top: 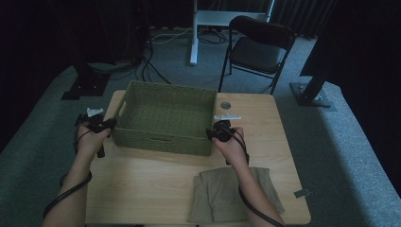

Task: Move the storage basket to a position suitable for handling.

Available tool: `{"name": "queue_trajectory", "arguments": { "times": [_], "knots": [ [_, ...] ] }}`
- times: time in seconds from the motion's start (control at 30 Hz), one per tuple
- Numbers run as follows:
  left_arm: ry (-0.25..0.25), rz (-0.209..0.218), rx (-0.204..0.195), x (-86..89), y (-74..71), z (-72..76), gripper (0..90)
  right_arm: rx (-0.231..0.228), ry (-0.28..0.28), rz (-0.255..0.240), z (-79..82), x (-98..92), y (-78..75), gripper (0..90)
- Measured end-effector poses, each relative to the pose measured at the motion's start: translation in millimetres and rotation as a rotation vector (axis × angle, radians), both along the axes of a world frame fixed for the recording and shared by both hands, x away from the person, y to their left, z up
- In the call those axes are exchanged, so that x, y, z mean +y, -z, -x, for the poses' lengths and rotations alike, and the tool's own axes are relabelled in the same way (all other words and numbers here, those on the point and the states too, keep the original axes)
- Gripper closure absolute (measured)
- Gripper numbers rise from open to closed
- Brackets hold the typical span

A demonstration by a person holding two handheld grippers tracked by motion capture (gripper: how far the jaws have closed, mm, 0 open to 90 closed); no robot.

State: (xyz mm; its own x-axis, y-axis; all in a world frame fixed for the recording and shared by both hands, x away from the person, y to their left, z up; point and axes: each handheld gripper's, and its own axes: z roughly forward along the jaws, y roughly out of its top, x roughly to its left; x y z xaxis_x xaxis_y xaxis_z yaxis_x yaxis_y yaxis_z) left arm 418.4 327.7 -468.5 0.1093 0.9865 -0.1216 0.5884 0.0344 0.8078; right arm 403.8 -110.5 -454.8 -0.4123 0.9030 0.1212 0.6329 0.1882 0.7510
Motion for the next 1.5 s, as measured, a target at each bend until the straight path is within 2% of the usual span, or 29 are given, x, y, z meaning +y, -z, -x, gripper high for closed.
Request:
{"name": "queue_trajectory", "arguments": {
  "times": [0.13,0.43,0.57,0.67,0.73,0.87,1.03,1.07,1.1,1.13,1.17,1.2,1.23,1.27,1.3,1.37,1.4,1.43,1.47,1.5],
  "knots": [
    [0.000,0.023,0.000,-1.8,0.6,7.5,85.2,0.007,0.005,0.014,-0.2,-2.2,-1.1,68.1],
    [0.001,0.024,0.014,-12.4,-0.7,24.9,85.1,0.013,0.027,-0.007,3.2,-12.9,-0.4,71.0],
    [-0.018,0.049,0.014,-21.2,0.0,38.6,85.0,0.012,0.026,-0.004,6.3,-21.3,-0.6,71.9],
    [-0.021,0.051,0.015,-22.9,0.1,41.4,84.7,0.012,0.025,-0.002,6.7,-23.1,-0.7,72.1],
    [-0.014,0.028,0.026,-29.5,-1.2,50.1,84.4,0.018,0.023,-0.008,8.7,-29.7,-0.8,72.9],
    [-0.010,0.021,0.033,-33.5,-1.9,55.5,84.3,0.027,0.008,0.018,11.7,-33.9,-2.5,73.0],
    [-0.001,0.033,0.013,-34.2,-0.3,60.6,83.2,0.031,-0.004,0.015,13.2,-37.5,-2.8,72.4],
    [0.007,0.037,0.007,-32.7,0.0,60.7,81.5,0.029,-0.009,0.012,13.1,-38.4,-2.9,71.4],
    [0.007,0.037,0.007,-32.7,0.0,60.7,73.7,0.027,-0.008,-0.004,12.9,-39.9,-3.7,67.9],
    [0.040,0.016,-0.006,-28.5,-3.0,60.1,61.9,0.015,-0.003,-0.033,12.4,-42.3,-5.7,63.3],
    [0.036,0.014,-0.024,-25.7,-7.4,59.8,56.1,0.006,0.005,-0.053,11.7,-44.7,-9.2,59.3],
    [0.032,0.026,-0.038,-23.2,-12.5,58.4,56.1,-0.008,0.019,-0.073,10.4,-47.0,-13.6,55.7],
    [0.032,0.026,-0.038,-23.2,-12.5,58.4,52.8,-0.008,0.019,-0.073,10.4,-47.0,-13.6,55.7],
    [0.032,0.026,-0.038,-23.2,-12.5,58.4,52.8,-0.027,0.030,-0.080,8.6,-49.1,-18.0,55.7],
    [0.031,0.056,-0.056,-18.3,-22.8,49.8,43.7,-0.060,0.063,-0.080,2.5,-50.2,-25.9,51.2],
    [0.029,0.059,-0.069,-16.7,-28.2,35.8,43.6,-0.069,0.073,-0.087,-3.8,-47.9,-29.3,48.9],
    [0.029,0.059,-0.069,-16.7,-28.2,35.8,43.6,-0.069,0.073,-0.087,-3.8,-47.9,-29.3,48.9],
    [0.038,0.043,-0.059,-18.0,-27.5,29.2,43.6,-0.070,0.074,-0.090,-6.3,-46.3,-29.6,47.6],
    [0.038,0.043,-0.059,-18.0,-27.5,29.2,43.3,-0.070,0.074,-0.090,-6.3,-46.3,-29.6,47.6],
    [0.042,0.034,-0.031,-20.7,-21.1,17.5,41.4,-0.066,0.091,-0.081,-16.8,-38.5,-25.9,45.5]
  ]
}}
